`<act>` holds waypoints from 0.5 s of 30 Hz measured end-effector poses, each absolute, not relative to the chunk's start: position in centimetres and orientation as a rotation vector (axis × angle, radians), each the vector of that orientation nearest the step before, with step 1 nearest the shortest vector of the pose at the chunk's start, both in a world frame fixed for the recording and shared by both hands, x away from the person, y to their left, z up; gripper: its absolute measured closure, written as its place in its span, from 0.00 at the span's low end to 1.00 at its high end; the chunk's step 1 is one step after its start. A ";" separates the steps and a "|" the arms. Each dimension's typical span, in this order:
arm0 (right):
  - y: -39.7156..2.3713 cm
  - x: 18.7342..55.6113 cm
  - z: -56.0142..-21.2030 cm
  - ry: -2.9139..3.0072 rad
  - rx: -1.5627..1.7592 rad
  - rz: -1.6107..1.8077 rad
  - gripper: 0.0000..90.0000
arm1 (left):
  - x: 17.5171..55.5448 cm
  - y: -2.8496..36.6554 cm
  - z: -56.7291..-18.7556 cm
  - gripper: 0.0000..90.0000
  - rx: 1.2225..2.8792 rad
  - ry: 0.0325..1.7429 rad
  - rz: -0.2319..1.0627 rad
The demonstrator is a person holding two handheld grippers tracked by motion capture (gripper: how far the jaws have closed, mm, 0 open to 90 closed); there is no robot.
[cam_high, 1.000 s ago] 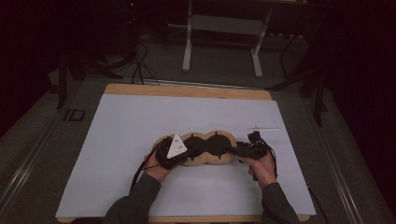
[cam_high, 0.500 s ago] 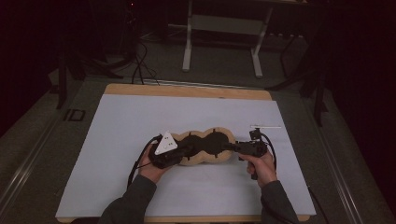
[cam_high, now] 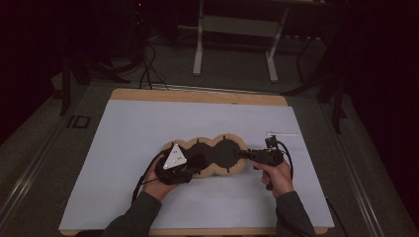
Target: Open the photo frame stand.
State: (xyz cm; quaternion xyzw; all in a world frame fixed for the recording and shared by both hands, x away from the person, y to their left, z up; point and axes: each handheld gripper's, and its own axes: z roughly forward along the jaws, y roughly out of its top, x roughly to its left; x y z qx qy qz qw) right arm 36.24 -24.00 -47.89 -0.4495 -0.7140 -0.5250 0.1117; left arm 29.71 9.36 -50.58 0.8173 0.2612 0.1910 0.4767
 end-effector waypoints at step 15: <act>-24.0 36.1 -47.7 -2.135 -1.304 -1.532 0.66 | 28.4 10.7 -51.6 0.50 2.036 0.691 0.426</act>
